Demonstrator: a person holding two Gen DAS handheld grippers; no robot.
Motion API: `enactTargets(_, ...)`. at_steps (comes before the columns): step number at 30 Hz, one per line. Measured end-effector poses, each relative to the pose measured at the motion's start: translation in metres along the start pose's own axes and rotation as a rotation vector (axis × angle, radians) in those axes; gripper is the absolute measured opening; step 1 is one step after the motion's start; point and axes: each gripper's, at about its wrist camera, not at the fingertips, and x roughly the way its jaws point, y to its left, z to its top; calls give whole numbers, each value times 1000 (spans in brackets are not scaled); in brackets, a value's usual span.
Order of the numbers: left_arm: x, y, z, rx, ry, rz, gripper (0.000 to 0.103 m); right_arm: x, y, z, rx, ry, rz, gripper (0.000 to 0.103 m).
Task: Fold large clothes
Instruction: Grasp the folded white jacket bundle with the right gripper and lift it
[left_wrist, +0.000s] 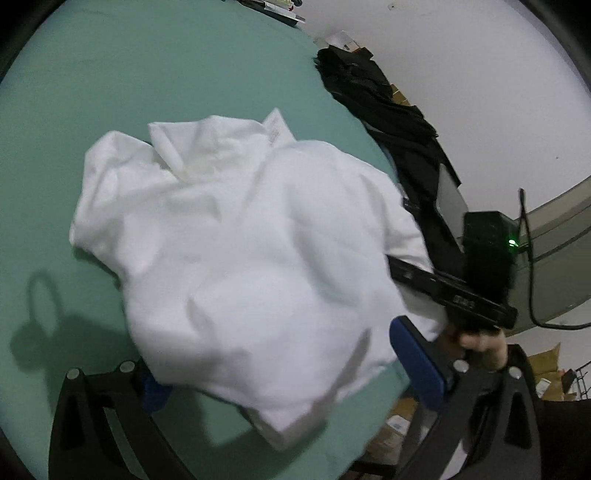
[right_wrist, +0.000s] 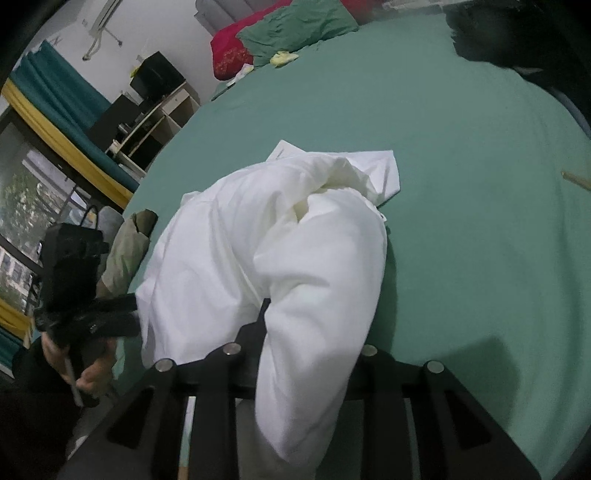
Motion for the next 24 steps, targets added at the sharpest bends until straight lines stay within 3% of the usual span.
enactTargets(3, -8, -17, -5, 4, -44, 6, 103, -3, -2, -6, -6, -7, -6, 24)
enactTargets(8, -22, -36, 13, 41, -201, 248, 103, -9, -12, -14, 17, -18, 17, 25)
enactTargets(11, -13, -34, 24, 63, -208, 335, 103, -12, -16, -17, 15, -20, 19, 25)
enactTargets(13, 11, -28, 28, 56, -137, 330, 103, -15, -21, -18, 13, -17, 21, 25)
enactTargets(16, 27, -15, 18, 0, -71, 233, 103, -16, -25, -19, 7, -12, 19, 25)
enactTargets(21, 36, -18, 13, -23, -61, 187, 103, -16, -26, -20, -3, -15, 19, 26)
enactTargets(24, 34, -15, 12, -15, -45, 209, 103, -17, -28, -20, 0, -17, 24, 28)
